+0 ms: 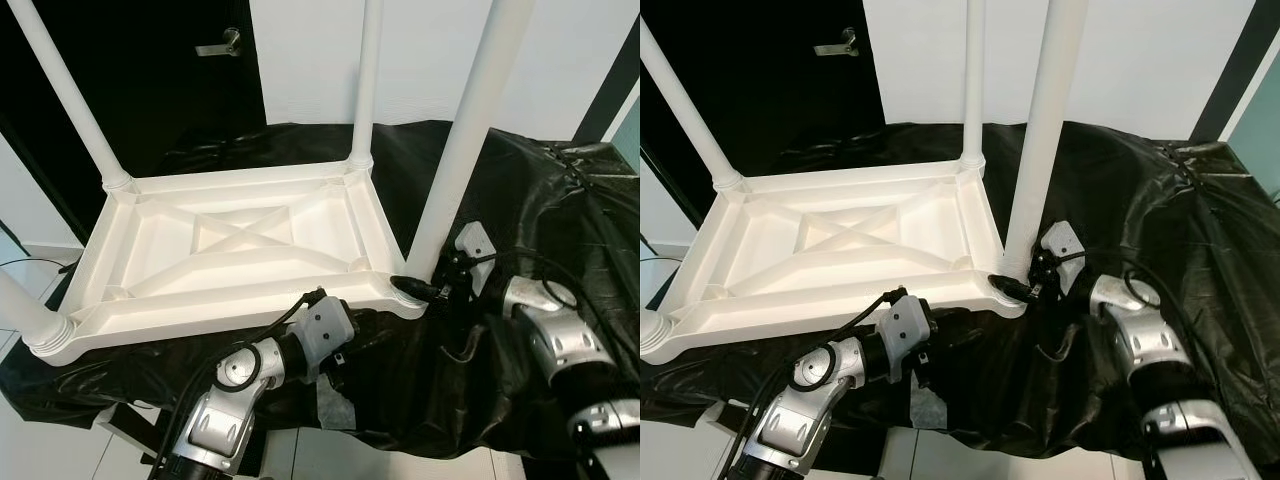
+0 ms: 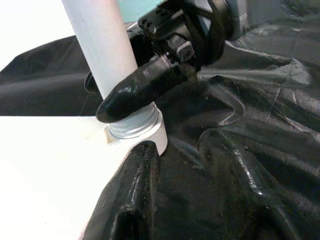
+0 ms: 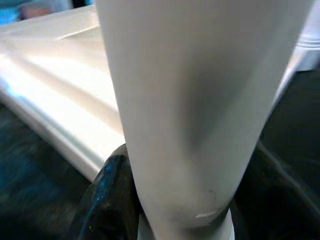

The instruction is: Building children table

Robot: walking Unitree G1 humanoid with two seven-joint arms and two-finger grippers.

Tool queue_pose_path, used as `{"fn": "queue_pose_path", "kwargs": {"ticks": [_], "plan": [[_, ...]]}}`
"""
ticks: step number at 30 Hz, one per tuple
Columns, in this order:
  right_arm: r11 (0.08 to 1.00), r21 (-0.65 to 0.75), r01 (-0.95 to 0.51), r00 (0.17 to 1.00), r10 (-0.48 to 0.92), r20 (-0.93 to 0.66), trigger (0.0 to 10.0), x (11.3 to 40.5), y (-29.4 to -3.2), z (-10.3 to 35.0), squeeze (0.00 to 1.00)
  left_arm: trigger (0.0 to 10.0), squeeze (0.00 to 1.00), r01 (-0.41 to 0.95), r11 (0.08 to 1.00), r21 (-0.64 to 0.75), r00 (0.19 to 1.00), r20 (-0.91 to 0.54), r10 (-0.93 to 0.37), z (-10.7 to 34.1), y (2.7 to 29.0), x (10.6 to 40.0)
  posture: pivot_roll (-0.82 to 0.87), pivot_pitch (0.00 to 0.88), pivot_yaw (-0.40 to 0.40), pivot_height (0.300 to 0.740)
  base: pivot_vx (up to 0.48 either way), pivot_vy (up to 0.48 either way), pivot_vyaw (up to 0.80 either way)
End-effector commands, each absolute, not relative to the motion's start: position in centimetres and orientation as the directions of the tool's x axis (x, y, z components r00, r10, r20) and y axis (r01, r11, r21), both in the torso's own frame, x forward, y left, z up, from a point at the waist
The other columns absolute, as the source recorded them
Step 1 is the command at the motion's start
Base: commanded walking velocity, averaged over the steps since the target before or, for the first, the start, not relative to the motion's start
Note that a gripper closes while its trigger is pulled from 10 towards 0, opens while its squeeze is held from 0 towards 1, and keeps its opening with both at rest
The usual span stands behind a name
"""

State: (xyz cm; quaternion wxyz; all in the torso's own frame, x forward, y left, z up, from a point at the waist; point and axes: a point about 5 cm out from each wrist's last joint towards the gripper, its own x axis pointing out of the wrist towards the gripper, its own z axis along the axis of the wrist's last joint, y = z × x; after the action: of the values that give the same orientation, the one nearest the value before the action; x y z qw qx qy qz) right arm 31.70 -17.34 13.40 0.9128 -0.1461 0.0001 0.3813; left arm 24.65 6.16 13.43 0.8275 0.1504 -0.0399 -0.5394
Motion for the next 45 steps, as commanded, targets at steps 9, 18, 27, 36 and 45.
{"fn": "queue_pose_path", "kwargs": {"ticks": [9, 18, 27, 36, 45], "plan": [[0.81, -0.213, -0.547, 0.834, 0.548, -0.058, 10.0, 29.3, -15.0, 12.2, 0.0, 10.0, 0.0, 0.832, 0.467, 0.299, 0.509, -0.076, -0.858, 13.5, 6.9, 25.1, 0.02, 0.0, -0.005, 0.74, 0.0, 0.0, 0.0], [0.949, -0.082, -0.303, 0.953, 0.304, -0.009, 10.0, 28.1, -13.2, 11.9, 0.0, 10.0, 0.0, 0.828, 0.474, 0.3, 0.517, -0.079, -0.853, 13.5, 7.1, 25.2, 0.02, 0.0, -0.011, 0.74, 0.0, 0.0, 0.0], [0.991, -0.047, -0.122, 0.992, 0.124, 0.02, 10.0, 27.9, -12.4, 12.8, 1.0, 10.0, 0.0, 0.829, 0.474, 0.297, 0.516, -0.078, -0.853, 13.5, 7.0, 25.1, 0.02, 0.0, -0.002, 0.74, 0.0, 0.0, 0.0], [0.977, -0.081, -0.196, 0.979, 0.199, 0.039, 10.0, 27.9, -13.2, 13.4, 1.0, 10.0, 0.0, 0.828, 0.471, 0.305, 0.516, -0.087, -0.852, 13.4, 7.1, 25.2, 0.02, 0.0, -0.007, 0.74, 0.0, 0.0, 0.0], [0.89, -0.112, -0.442, 0.894, 0.447, 0.028, 10.0, 27.8, -15.2, 13.4, 0.0, 10.0, 0.0, 0.827, 0.471, 0.308, 0.517, -0.087, -0.852, 13.4, 7.2, 25.3, 0.02, 0.0, -0.008, 0.74, 0.0, 0.0, 0.0]]}}
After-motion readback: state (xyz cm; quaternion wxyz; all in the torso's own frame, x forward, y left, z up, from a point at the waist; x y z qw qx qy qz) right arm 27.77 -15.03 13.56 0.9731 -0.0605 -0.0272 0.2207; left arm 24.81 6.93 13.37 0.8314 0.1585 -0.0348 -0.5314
